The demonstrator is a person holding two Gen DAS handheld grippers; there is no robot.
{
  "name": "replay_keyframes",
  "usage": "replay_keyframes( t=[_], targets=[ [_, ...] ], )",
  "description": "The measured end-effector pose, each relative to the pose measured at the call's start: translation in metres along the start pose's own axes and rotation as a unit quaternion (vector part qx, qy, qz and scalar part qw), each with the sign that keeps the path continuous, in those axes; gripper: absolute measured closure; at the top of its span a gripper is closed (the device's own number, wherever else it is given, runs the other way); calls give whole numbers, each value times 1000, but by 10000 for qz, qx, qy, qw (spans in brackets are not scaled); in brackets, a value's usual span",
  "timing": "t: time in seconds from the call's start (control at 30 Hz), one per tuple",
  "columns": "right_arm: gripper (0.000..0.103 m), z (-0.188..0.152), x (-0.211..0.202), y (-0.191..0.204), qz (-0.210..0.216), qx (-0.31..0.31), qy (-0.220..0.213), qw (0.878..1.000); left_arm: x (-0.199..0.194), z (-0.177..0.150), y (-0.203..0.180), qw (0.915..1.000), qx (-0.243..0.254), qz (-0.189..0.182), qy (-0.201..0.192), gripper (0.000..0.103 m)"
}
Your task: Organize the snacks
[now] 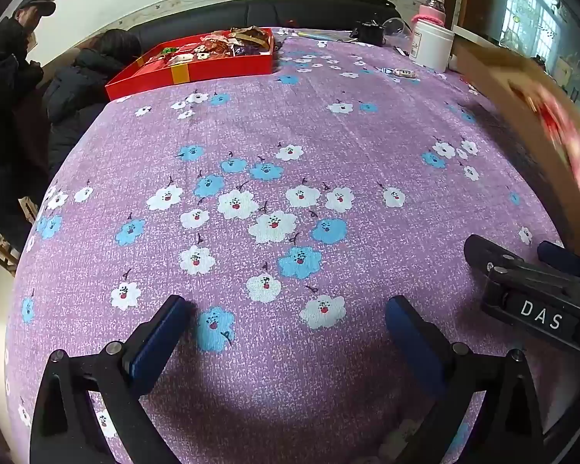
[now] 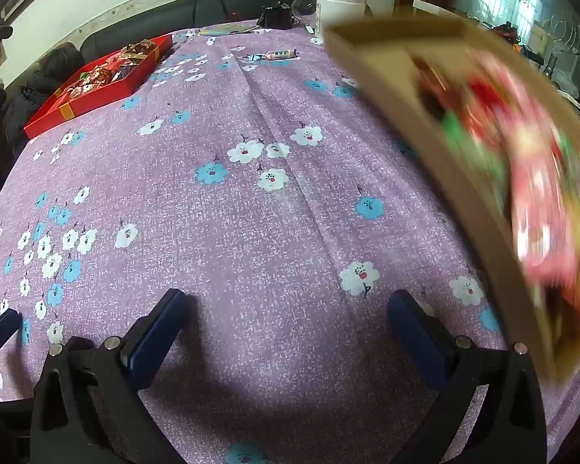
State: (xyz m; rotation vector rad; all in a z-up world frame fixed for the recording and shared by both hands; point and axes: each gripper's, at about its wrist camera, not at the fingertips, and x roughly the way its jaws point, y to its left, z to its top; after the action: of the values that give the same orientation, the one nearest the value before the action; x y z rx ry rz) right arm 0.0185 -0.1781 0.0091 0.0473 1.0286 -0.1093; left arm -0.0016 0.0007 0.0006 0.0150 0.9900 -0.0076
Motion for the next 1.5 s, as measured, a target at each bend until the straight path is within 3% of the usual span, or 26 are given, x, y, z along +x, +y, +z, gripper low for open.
replay_keyframes(
  t=[1.5],
  targets=[
    [0,0,0,1,-7,-1,9,10000,0,0,1,10000,-5,-17,0,0]
  ],
)
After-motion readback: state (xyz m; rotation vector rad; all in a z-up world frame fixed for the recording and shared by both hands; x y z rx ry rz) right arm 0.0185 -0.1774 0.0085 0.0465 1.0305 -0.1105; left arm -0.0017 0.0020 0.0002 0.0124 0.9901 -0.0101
